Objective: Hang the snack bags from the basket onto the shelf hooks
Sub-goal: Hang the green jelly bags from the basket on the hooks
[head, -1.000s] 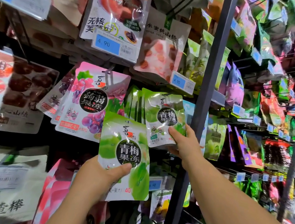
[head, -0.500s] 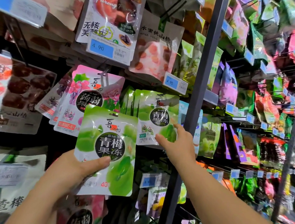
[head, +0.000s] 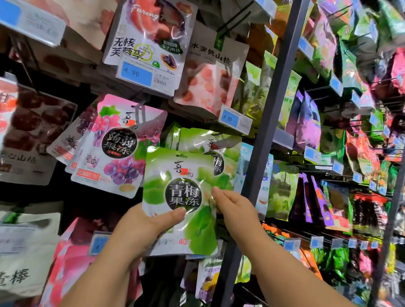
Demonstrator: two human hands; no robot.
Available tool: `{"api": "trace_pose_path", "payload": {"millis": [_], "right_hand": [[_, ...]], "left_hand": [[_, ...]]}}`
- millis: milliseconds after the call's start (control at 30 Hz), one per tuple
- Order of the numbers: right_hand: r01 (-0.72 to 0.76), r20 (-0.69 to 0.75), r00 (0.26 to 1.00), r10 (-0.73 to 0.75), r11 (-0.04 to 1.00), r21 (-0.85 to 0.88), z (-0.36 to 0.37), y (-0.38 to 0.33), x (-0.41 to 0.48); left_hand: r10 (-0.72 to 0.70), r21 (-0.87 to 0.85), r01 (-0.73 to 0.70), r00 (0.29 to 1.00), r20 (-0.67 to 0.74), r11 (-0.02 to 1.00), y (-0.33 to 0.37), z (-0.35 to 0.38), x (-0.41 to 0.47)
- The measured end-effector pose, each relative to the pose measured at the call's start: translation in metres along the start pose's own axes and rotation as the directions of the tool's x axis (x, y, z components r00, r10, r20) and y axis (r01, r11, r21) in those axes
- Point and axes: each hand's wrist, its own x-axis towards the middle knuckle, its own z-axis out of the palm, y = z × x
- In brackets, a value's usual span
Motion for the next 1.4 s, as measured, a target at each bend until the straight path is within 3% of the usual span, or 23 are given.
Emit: {"api": "trace_pose_path", "payload": {"millis": [167,300,400,467,667,867,1400], "right_hand": [[-0.171,0.088,0.984,0.154,0.957,0.233,-0.004,-0.001,0.003],[-0.238,0.164,0.969,0.185,0.875,0.421,-0.007,0.005,0.008],[-0.225,0.156,0.973,0.173,0.873,0.434,-0.01,0.008,0.012],[-0.189,0.093,0.982,0.164,0.879,0.438,-0.013,0.013,0.018],[-0.013,-0.069,0.996,0.053,0.872,0.489,-0.022,0.019,0.034],[0.027,-0.079,0.997,0.01,0.89,0.456,-0.022,0.02,0.05],[-0.069,-0.028,0.996,0.081,0.949,0.307,-0.017,0.026,0.084]], "left_hand": [[-0.012,0.029,0.011,0.999,0.044,1.0,0.013,0.016,0.016],[0.011,0.093,-0.017,0.998,0.064,0.995,0.026,0.032,0.027],[0.023,0.177,-0.026,0.999,0.023,0.984,0.038,0.045,0.031],[0.053,0.282,-0.054,0.999,0.009,0.958,0.041,0.051,0.039],[0.195,0.383,-0.176,0.981,-0.013,0.907,0.048,0.068,0.061],[0.324,0.468,-0.303,0.945,0.038,0.83,0.049,0.074,0.077],[0.231,0.655,-0.189,0.973,0.023,0.732,0.041,0.075,0.117]]}}
